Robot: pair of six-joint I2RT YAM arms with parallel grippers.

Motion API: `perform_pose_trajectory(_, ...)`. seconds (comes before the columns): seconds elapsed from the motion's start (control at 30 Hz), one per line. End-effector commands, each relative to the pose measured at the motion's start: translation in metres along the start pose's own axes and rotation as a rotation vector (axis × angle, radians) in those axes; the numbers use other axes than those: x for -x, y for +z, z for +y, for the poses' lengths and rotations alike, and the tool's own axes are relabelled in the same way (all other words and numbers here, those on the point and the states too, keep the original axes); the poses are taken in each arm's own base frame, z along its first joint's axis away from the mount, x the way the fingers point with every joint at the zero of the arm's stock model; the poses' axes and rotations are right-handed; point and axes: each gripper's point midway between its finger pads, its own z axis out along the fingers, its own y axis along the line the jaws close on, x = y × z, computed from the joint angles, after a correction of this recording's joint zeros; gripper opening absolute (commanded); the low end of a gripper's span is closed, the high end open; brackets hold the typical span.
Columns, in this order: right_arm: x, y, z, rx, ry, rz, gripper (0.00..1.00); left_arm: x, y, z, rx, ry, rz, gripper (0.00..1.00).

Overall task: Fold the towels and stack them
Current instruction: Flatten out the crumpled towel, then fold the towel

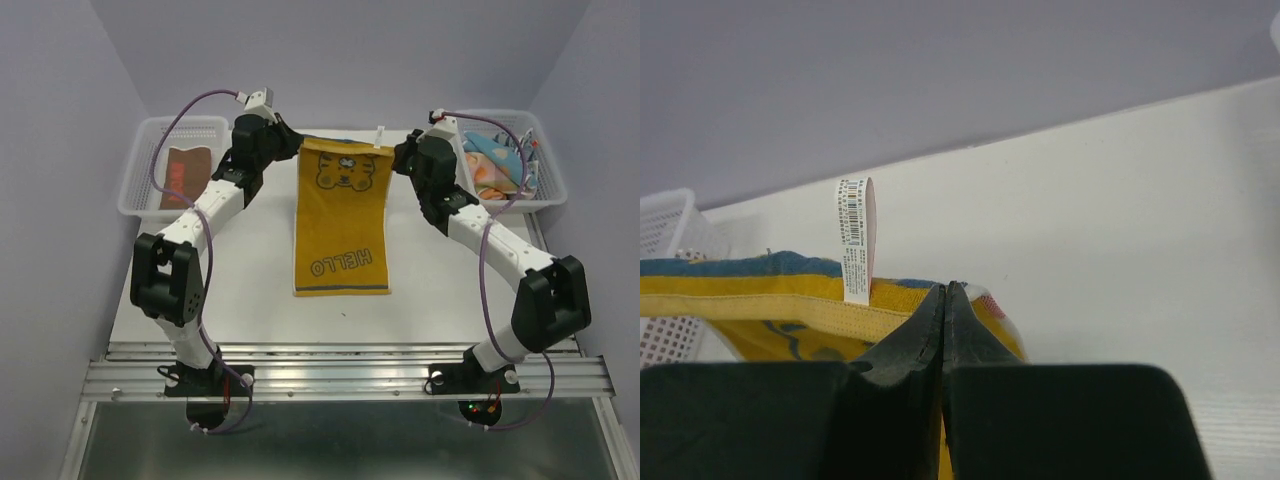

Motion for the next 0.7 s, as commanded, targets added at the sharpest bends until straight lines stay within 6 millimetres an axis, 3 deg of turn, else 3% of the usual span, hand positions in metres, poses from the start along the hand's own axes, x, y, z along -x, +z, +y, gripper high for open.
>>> perform_pose_trajectory(0.0, 0.027, 0.033, 0.012, 0.089, 0.034, -0.069, 0.01, 0.006, 0.021, 0.004, -0.075, 0.026, 0.027, 0.00)
perform_pose_trajectory(0.1, 0.017, 0.052, 0.005, 0.089, 0.035, -0.042, 0.01, -0.006, 0.039, 0.028, -0.032, -0.006, 0.061, 0.00)
perform_pose_trajectory(0.13, 0.005, 0.061, -0.001, 0.082, 0.032, -0.021, 0.01, -0.008, 0.042, 0.033, -0.035, -0.013, 0.071, 0.00)
perform_pose_trajectory(0.33, -0.031, 0.067, -0.008, 0.086, 0.013, 0.078, 0.01, -0.048, 0.054, 0.047, -0.063, -0.029, 0.191, 0.00)
perform_pose_trajectory(0.47, -0.047, 0.050, -0.006, 0.129, 0.032, 0.143, 0.01, -0.074, 0.035, 0.053, -0.057, -0.062, 0.238, 0.00)
perform_pose_trajectory(0.53, -0.068, 0.038, -0.006, 0.157, 0.058, 0.212, 0.01, -0.071, 0.023, 0.047, -0.070, -0.068, 0.220, 0.00)
perform_pose_trajectory(0.57, -0.069, 0.031, -0.005, 0.168, 0.067, 0.220, 0.01, -0.089, 0.014, 0.053, -0.054, -0.084, 0.251, 0.00)
perform_pose_trajectory(0.6, -0.075, 0.026, -0.007, 0.160, 0.094, 0.239, 0.01, -0.093, 0.008, 0.054, -0.051, -0.088, 0.252, 0.00)
perform_pose_trajectory(0.63, -0.093, 0.017, -0.017, 0.142, 0.102, 0.279, 0.01, -0.088, 0.001, 0.047, -0.062, -0.092, 0.234, 0.00)
perform_pose_trajectory(0.67, -0.099, 0.008, -0.015, 0.161, 0.117, 0.304, 0.01, -0.105, -0.008, 0.054, -0.042, -0.105, 0.264, 0.00)
